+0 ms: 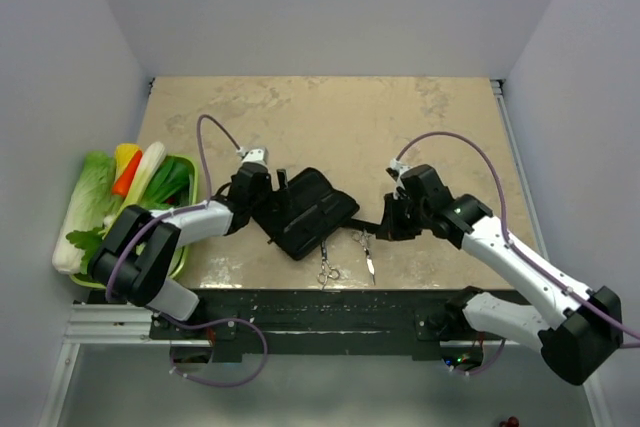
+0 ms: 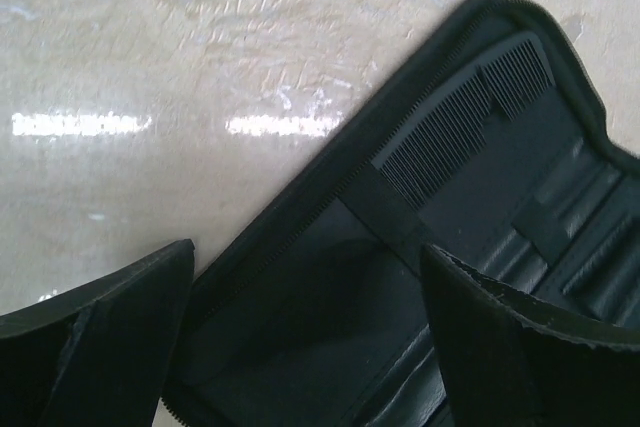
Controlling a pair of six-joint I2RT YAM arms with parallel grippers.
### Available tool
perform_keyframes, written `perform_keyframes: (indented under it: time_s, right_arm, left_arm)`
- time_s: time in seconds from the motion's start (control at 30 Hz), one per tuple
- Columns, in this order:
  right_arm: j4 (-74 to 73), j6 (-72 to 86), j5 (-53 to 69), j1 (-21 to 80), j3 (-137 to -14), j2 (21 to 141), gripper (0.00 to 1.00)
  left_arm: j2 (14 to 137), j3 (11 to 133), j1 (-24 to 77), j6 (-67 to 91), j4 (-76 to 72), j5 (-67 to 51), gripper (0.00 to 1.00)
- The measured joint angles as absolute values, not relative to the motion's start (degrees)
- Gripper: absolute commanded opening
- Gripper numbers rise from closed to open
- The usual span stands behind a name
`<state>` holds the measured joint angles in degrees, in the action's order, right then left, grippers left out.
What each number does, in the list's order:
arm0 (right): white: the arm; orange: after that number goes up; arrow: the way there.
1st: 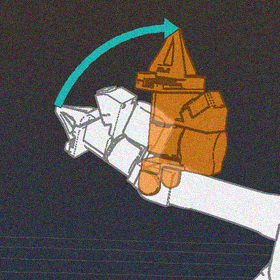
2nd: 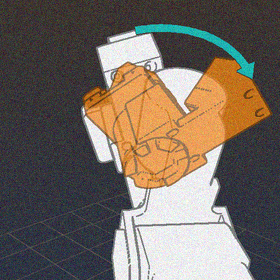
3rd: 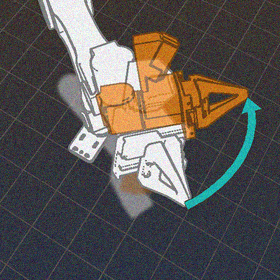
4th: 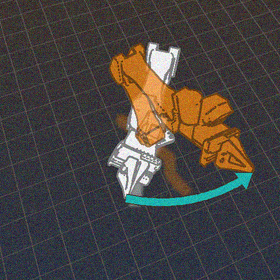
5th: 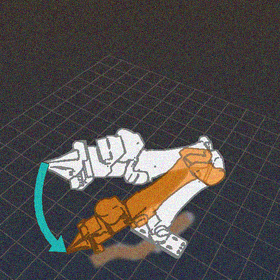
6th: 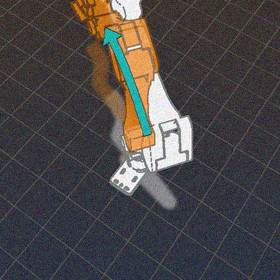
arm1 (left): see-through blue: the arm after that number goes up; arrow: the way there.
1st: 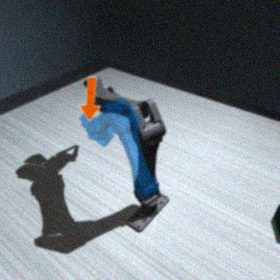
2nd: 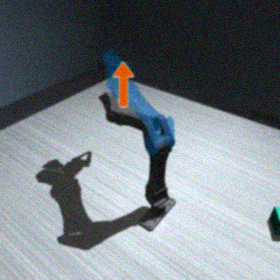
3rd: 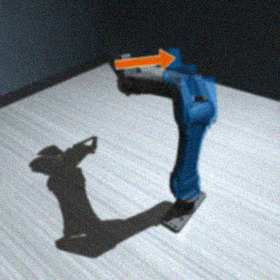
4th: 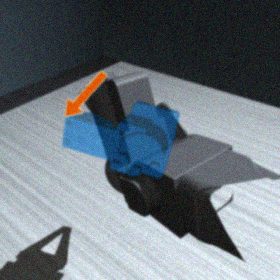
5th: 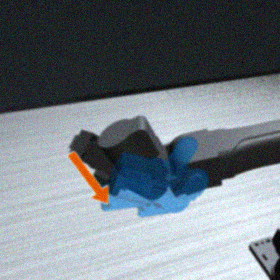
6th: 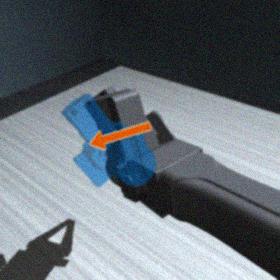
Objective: Sort the hair-cutting tools
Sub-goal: Adjust the hairdressing tool bag at the center of the board.
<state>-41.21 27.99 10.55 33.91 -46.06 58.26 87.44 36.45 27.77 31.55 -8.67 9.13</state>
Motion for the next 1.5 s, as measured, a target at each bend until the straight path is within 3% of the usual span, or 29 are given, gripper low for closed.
perform_keyframes:
  time_s: [0.2, 0.53, 0.83, 1.0, 1.17, 1.33, 1.5]
  right_arm:
    - [-34.68, 30.02, 6.90, 34.02, -53.21, 69.17, 0.00]
    - [-31.73, 29.26, 4.99, 33.41, -82.08, 99.53, 0.00]
    - [-33.19, 26.96, 3.86, 26.17, -99.11, 113.30, 0.00]
    - [-33.47, 24.84, -2.46, 23.55, -103.66, 113.12, 0.00]
    - [-32.51, 22.90, -5.63, 23.81, -100.05, 104.22, 0.00]
    - [-30.26, 22.85, -3.31, 24.12, -88.31, 86.78, 0.00]
    - [-27.24, 22.92, 1.50, 24.16, -76.20, 77.17, 0.00]
  left_arm:
    - [82.54, 32.29, 27.77, 33.04, -7.92, 8.88, 0.99]
    - [77.21, 27.79, 28.34, 37.67, -8.73, 5.74, 0.98]
    - [79.53, 27.73, 40.01, 45.52, -13.76, 6.31, 0.97]
    - [88.66, 34.11, 43.86, 48.25, -18.63, 6.70, 0.97]
    - [93.51, 38.79, 46.13, 48.97, -20.21, 6.37, 0.97]
    - [88.71, 38.76, 47.92, 48.42, -15.49, 6.50, 0.97]
    - [74.15, 38.54, 48.53, 46.09, -7.27, 7.99, 0.98]
